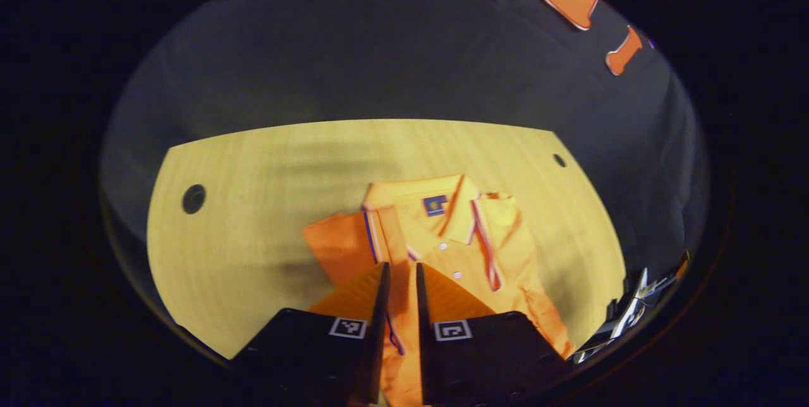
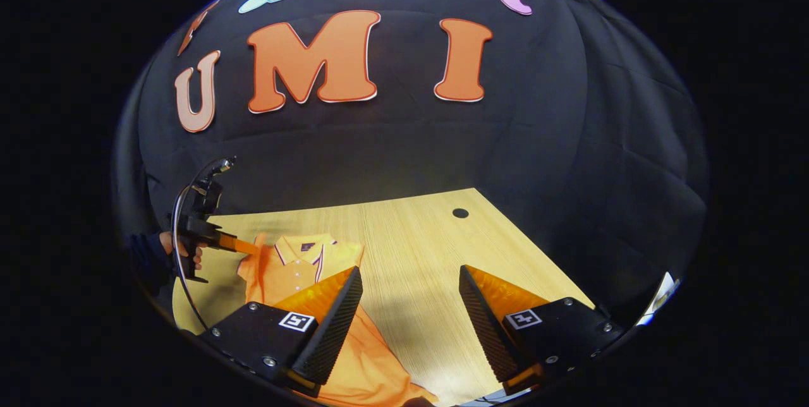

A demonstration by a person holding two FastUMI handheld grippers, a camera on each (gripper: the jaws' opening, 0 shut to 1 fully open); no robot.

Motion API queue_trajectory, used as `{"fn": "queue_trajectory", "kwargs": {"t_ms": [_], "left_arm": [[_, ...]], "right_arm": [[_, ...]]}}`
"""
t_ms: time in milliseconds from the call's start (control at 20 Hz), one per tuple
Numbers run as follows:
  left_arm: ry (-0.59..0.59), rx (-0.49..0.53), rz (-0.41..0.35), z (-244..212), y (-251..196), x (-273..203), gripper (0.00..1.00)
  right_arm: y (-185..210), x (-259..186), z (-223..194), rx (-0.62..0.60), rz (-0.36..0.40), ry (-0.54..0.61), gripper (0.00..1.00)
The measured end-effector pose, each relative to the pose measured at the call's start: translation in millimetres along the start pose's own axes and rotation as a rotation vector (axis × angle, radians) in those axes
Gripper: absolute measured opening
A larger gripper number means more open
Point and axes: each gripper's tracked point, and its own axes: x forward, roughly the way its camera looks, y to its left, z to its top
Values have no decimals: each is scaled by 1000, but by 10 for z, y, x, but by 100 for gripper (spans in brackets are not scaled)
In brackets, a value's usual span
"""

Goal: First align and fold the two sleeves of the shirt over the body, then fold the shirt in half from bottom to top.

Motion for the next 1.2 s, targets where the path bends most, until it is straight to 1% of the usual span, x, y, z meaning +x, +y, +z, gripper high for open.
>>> {"fn": "queue_trajectory", "kwargs": {"t_ms": [50,100,150,200,250,400,500,750,900,1050,1200], "left_arm": [[-8,-2,-52,12,-135,-9,31],[-14,1,-77,13,-217,-11,47],[-23,11,-80,26,-237,-27,67],[-40,31,-61,31,-199,-47,86],[-61,52,-32,50,-151,-99,92],[-151,62,24,142,-118,-384,96],[-233,55,53,232,-132,-701,98],[-470,44,138,329,-326,-1659,98],[-605,47,198,245,-478,-2220,98],[-706,55,264,110,-667,-2751,98],[-811,85,330,-69,-822,-3120,98]], "right_arm": [[-7,-27,-30,5,-9,5,94],[-5,-42,-58,9,-14,9,94],[-8,-66,-75,10,-21,10,94],[6,-82,-81,10,-24,8,94],[8,-60,-72,5,-24,3,94],[17,-65,-43,-31,-14,-20,94],[43,-65,5,-46,14,-53,94],[116,-29,189,-124,122,-162,96],[209,-37,296,-142,196,-236,97],[284,-70,367,-151,254,-292,97],[328,-140,397,-157,300,-330,96]]}}
